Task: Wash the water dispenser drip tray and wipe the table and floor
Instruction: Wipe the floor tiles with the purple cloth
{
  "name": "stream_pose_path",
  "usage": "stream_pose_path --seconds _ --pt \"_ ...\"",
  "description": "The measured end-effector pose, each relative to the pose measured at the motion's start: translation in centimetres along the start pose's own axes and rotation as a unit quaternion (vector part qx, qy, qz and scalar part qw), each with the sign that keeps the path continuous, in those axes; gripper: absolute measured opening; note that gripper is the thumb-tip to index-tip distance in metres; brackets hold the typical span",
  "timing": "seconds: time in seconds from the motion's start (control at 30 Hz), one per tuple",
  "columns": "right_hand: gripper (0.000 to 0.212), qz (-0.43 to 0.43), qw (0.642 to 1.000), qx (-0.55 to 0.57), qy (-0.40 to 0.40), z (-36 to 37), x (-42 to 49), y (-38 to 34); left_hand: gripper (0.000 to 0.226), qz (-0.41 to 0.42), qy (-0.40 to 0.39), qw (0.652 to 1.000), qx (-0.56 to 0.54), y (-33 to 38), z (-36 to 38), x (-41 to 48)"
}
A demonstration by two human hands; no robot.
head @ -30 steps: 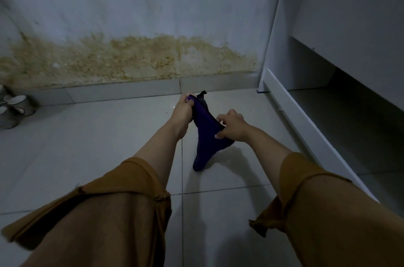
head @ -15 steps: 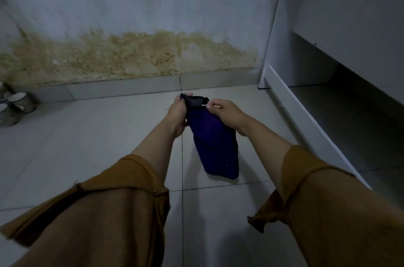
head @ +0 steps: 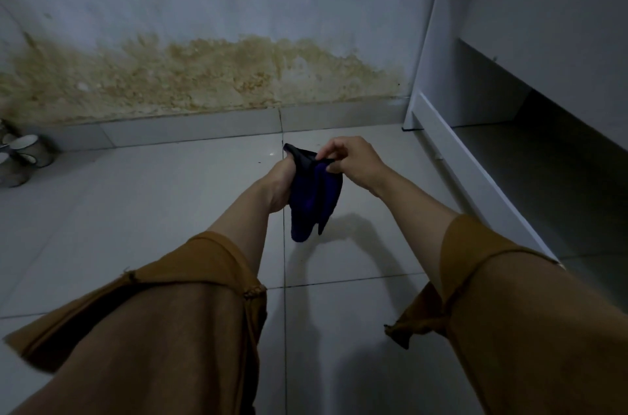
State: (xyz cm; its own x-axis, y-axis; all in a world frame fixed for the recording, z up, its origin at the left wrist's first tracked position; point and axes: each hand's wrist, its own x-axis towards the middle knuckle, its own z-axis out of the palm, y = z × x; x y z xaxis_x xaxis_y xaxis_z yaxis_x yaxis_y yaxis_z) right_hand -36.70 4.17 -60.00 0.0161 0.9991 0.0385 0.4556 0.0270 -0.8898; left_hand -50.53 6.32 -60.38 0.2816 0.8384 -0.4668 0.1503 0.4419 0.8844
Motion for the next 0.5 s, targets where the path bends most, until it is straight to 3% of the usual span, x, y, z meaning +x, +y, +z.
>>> stream_pose_path --seconds 0.23,0.33,0.4,0.5 --pt "0.026 -0.081 0.976 -0.197 0.048 1.3 0.4 0.1 0.050 0.007 -0.005 0.999 0.048 -0.6 -0.3 0.5" --pt "0.029 -0.047 0.972 -0.222 0.064 1.5 0.8 0.4 0.051 0.007 -0.022 0.998 0.058 -0.9 -0.6 0.7" --pt "0.030 0.005 0.982 -0.187 0.034 1.2 0.8 0.6 0.049 0.014 -0.014 0.998 0.053 -1.1 -1.0 0.9" --pt "0.008 0.055 0.996 -0.069 -0.002 0.8 0.5 0.6 0.048 0.016 -0.013 0.998 0.066 -0.9 -1.3 0.8"
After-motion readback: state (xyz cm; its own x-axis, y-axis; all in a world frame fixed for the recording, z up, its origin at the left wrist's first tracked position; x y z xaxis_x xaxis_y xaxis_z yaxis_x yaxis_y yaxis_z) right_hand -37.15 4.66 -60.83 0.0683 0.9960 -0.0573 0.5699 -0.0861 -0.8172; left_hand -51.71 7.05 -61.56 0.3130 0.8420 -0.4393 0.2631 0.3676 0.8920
